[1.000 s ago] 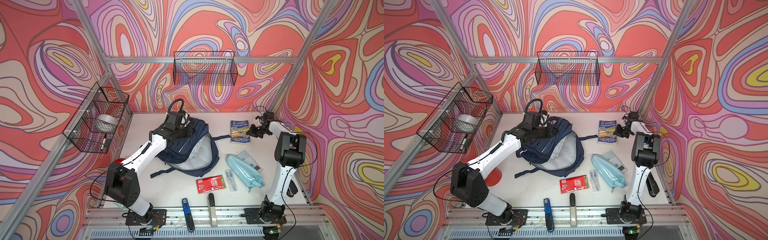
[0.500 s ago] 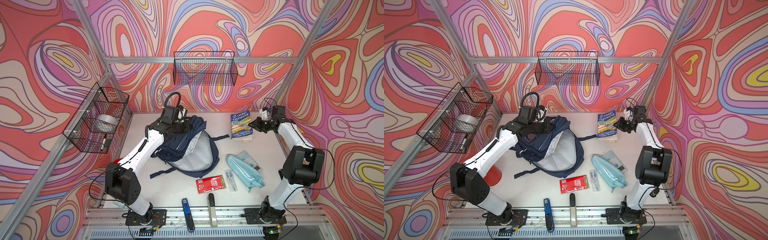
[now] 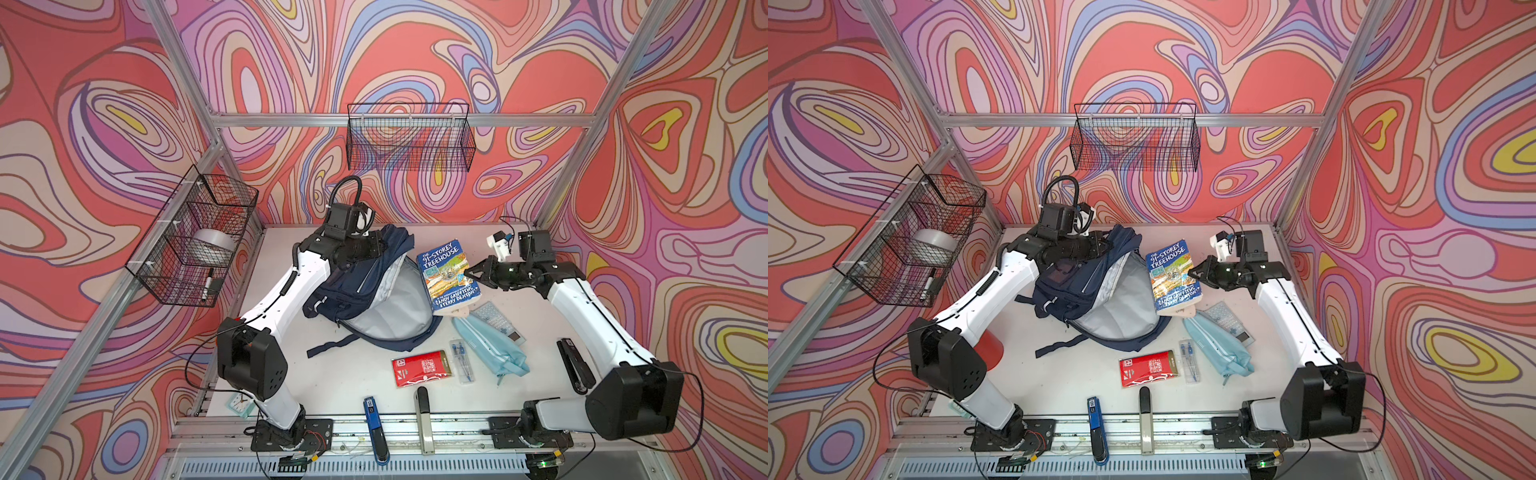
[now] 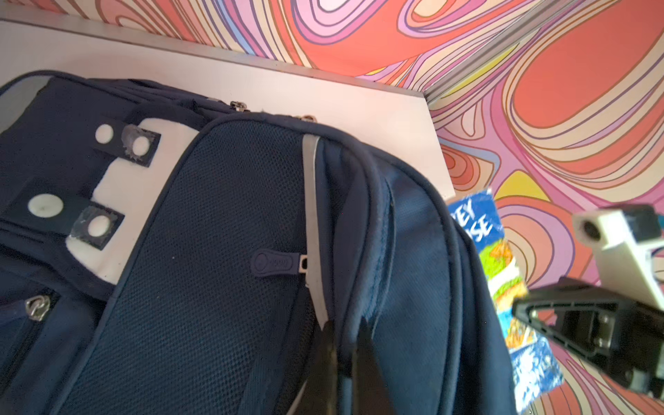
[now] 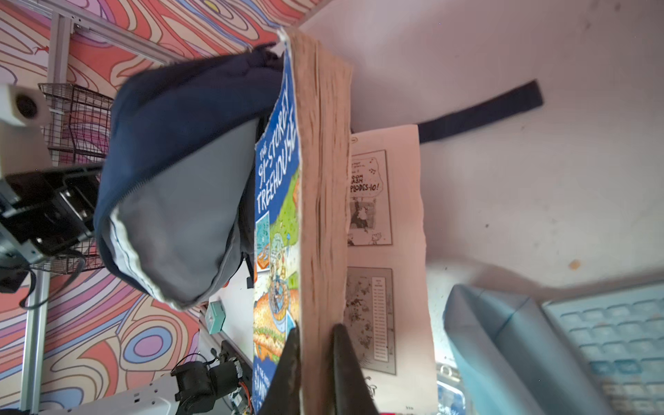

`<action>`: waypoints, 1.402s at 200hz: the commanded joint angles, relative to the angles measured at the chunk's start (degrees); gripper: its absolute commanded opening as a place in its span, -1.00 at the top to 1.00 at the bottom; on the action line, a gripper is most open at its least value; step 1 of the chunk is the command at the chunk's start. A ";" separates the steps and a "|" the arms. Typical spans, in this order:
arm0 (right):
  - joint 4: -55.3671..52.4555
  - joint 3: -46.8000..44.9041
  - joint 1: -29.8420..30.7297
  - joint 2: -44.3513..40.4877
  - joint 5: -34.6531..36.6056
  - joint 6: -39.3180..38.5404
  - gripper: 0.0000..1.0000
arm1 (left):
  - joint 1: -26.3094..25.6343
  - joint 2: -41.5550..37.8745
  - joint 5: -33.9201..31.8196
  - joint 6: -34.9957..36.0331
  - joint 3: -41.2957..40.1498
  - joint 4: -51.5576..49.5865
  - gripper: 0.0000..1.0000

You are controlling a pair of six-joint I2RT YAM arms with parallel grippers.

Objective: Pack books, pencil case, and school supplies into a backpack
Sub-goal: Place the book in the student bag.

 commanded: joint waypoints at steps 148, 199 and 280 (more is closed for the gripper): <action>49.70 6.28 26.95 28.25 24.69 21.57 1.00 | 0.15 0.25 5.12 -5.00 4.67 4.54 1.00; 65.22 7.18 30.99 37.66 36.70 26.21 1.00 | 0.63 -0.94 7.16 -7.90 2.28 7.74 1.00; 77.41 12.25 36.08 48.99 42.87 31.13 0.74 | 0.66 -1.09 7.51 -8.19 2.57 7.04 1.00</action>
